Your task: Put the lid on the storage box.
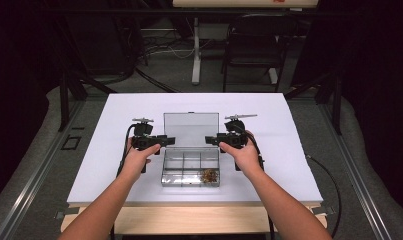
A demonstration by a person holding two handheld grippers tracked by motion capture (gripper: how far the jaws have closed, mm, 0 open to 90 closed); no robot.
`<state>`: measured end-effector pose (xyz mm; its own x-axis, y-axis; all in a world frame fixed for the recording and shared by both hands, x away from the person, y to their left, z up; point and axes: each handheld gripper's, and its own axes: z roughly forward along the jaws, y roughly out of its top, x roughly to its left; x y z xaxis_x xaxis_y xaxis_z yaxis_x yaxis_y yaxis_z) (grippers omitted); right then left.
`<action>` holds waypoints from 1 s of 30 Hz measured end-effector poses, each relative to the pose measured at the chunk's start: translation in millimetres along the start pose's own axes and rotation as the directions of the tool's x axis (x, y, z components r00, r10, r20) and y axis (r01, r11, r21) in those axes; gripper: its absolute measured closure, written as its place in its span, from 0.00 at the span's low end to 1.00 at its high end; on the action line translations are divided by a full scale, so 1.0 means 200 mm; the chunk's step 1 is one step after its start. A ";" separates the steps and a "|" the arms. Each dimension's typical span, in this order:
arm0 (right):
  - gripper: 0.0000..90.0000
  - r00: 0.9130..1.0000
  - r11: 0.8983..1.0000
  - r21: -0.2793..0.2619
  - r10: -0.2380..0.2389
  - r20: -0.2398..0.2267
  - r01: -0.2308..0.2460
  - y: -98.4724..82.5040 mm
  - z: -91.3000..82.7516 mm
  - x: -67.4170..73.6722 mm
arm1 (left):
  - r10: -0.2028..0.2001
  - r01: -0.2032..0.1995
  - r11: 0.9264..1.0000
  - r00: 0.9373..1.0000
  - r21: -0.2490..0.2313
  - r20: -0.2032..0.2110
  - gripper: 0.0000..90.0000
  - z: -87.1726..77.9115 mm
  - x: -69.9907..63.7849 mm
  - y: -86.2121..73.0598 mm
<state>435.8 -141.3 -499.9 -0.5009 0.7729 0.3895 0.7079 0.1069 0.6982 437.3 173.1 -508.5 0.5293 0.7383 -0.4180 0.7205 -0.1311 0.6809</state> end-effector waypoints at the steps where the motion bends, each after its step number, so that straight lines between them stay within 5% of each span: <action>1: 0.44 1.000 1.000 -0.003 -0.002 -0.004 0.002 0.00 0.00 0.00 | 0.005 -0.005 1.000 1.000 0.003 0.001 0.57 0.00 0.00 0.00; 30: 0.46 0.999 0.999 -0.025 -0.034 -0.032 0.033 -0.05 -0.06 0.06 | 0.050 -0.050 0.999 0.998 -0.016 0.023 0.55 -0.06 -0.05 -0.04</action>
<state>416.9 -140.5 -494.0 -0.5403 0.7486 0.3842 0.6781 0.1171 0.7256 420.6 174.3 -503.2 0.5748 0.7155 -0.3971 0.6861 -0.1570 0.7103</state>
